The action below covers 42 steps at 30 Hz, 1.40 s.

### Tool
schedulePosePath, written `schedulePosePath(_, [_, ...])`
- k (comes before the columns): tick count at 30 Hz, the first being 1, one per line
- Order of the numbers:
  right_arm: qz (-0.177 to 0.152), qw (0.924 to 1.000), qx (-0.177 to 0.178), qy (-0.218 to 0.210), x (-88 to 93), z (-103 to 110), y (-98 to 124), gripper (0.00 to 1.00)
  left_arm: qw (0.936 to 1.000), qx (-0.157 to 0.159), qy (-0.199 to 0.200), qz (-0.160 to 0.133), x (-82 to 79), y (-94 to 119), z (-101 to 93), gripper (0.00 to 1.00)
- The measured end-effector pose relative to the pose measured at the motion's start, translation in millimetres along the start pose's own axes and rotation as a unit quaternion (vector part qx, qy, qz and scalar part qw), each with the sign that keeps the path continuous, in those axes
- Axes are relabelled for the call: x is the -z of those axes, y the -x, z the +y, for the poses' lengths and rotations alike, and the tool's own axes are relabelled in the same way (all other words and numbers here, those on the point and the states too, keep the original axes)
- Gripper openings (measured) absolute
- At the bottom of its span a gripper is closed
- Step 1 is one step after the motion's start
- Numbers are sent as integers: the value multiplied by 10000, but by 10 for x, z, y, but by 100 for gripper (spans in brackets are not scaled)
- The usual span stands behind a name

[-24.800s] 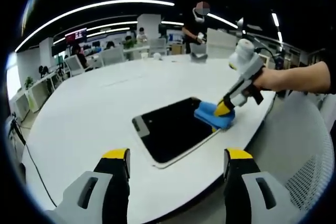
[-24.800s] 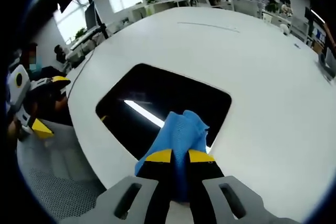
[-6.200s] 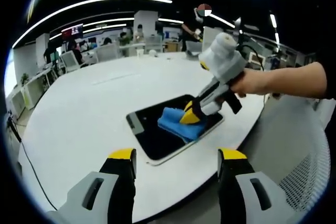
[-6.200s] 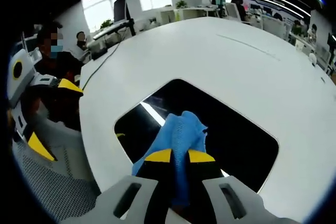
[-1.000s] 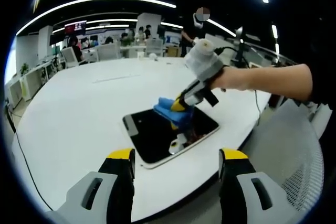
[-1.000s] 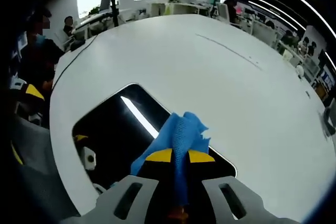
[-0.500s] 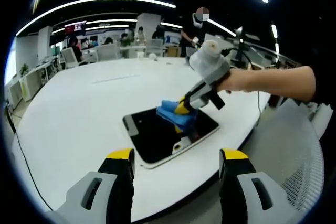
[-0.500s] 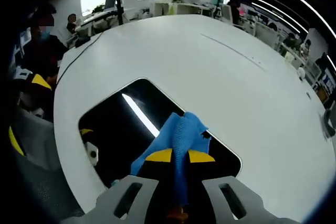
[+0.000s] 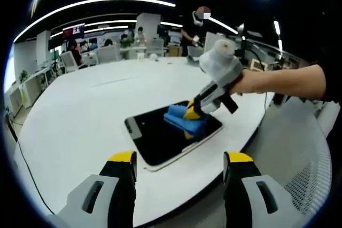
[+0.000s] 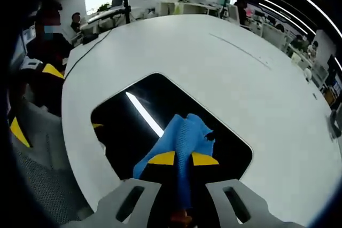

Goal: Wipe the mirror surface with the cleaning cloth until all visible marks leave the cleaned area.

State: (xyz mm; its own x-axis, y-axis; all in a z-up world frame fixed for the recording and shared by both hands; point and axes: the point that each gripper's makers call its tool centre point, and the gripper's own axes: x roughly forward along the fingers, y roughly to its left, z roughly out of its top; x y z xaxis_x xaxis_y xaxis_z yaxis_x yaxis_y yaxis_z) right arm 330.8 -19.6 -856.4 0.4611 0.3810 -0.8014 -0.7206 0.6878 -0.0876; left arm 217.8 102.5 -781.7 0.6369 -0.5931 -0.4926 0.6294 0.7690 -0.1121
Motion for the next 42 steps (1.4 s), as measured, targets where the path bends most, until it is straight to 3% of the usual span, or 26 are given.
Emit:
schedulePosePath(20, [20, 9999, -158, 25, 161, 224, 143, 4, 9999, -116, 9, -127, -43, 15, 43, 64])
schedulePosePath(42, [151, 9993, -267, -201, 325, 393, 263, 4, 9999, -113, -67, -29, -7, 16, 36, 64])
